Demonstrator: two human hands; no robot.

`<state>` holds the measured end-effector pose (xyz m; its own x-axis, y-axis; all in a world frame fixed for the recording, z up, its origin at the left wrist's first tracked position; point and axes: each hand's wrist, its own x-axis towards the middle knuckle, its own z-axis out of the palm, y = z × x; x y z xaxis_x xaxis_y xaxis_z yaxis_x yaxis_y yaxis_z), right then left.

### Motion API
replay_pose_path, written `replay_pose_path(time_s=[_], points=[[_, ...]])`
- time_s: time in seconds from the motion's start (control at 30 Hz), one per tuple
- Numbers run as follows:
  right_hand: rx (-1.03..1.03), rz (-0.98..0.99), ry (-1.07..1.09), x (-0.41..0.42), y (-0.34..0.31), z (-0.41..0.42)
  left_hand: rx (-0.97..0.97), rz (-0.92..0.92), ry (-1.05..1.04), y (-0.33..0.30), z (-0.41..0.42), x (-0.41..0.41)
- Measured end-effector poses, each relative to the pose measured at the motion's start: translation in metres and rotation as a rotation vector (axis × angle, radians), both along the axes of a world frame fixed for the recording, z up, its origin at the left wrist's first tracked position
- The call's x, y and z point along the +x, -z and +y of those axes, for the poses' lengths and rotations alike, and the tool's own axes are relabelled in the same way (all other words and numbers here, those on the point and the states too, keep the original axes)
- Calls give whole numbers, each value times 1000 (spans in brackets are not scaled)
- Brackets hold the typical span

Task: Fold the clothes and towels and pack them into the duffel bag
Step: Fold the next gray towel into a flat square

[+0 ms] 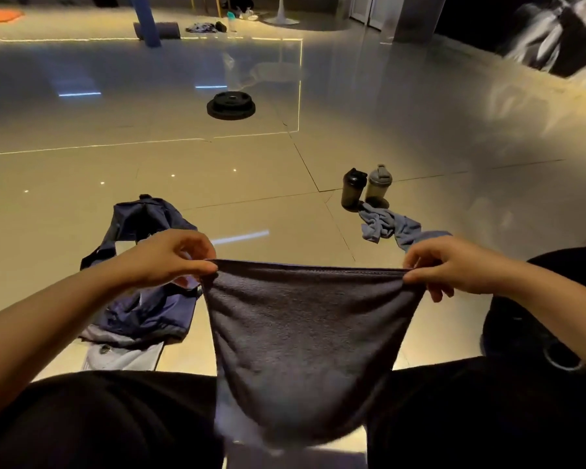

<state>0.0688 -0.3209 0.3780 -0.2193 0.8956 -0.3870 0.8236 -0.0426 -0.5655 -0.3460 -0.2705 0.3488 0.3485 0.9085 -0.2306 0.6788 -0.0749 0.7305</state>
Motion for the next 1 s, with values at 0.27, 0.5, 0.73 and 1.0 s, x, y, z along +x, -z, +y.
replay_pose_path(time_s=[0.27,0.5,0.73,1.0], points=[[-30,-114,127,-8,143,117,-41,157,-121,135,110,36],[77,-67,309,-15,269,187,-3,271,-23,246,166,33],[108,-312,-13,-13,330,156,335,408,299,322,129,18],[151,-377,-309,-10,395,113,430,563,749,380,88,32]])
